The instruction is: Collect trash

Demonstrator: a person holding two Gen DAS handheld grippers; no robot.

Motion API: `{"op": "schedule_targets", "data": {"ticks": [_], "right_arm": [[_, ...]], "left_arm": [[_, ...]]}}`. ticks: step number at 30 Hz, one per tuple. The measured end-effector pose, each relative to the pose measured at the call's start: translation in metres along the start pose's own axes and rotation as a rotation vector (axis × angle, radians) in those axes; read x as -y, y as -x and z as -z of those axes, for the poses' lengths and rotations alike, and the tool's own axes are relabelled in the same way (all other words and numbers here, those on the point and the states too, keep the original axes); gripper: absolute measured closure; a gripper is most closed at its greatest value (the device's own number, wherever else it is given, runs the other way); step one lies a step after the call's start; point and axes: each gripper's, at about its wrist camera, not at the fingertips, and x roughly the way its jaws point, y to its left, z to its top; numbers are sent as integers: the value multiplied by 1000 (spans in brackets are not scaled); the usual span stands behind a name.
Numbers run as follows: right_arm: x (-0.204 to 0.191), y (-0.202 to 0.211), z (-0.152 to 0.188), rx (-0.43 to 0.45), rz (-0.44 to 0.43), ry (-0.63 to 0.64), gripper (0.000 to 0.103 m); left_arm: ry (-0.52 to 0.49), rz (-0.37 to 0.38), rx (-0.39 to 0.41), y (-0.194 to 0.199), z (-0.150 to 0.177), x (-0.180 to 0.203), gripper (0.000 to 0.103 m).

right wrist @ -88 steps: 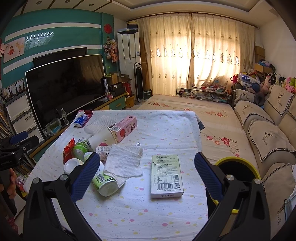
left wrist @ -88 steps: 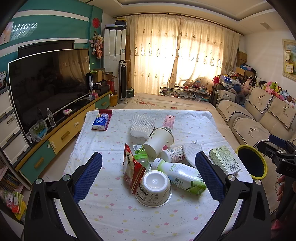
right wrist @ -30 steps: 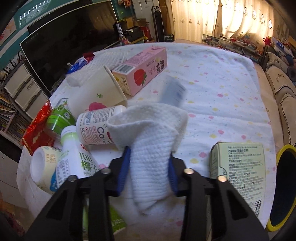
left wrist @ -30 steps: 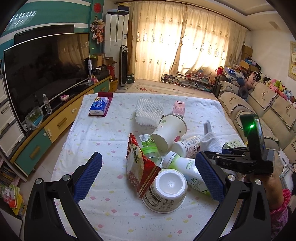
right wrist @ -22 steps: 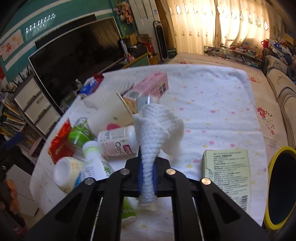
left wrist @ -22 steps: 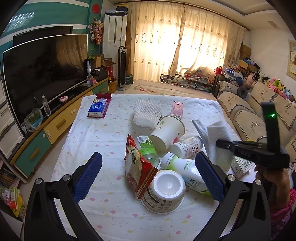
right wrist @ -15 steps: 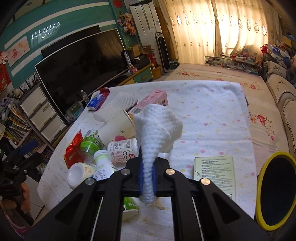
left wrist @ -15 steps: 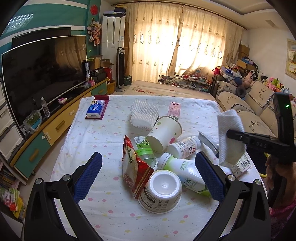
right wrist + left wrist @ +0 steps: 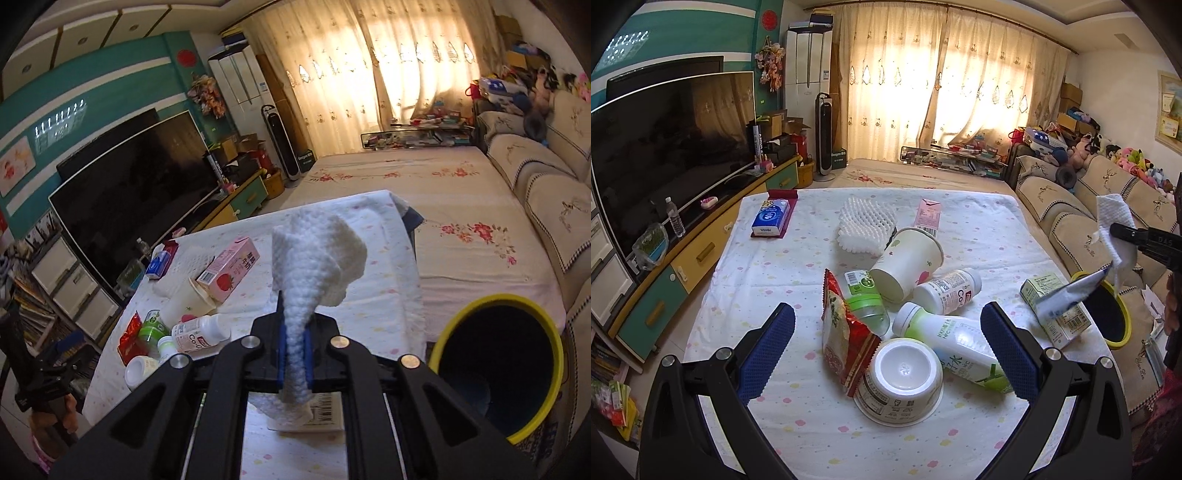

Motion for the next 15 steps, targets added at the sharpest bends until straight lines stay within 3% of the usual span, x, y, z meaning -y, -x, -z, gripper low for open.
{"op": "schedule_targets", "data": {"ticks": [4,9,15], "right_arm": [[-9,7,-4,-8,-66,23,96],[-53,7,-22,-6,-169,109,96],[-96,20,-44,10,-249,184,96]], "left_arm": [[-16,24,0,-2,0,11,4],[-67,86,15,0,1,27,4],[-245,189,91,9,8,57,4]]}}
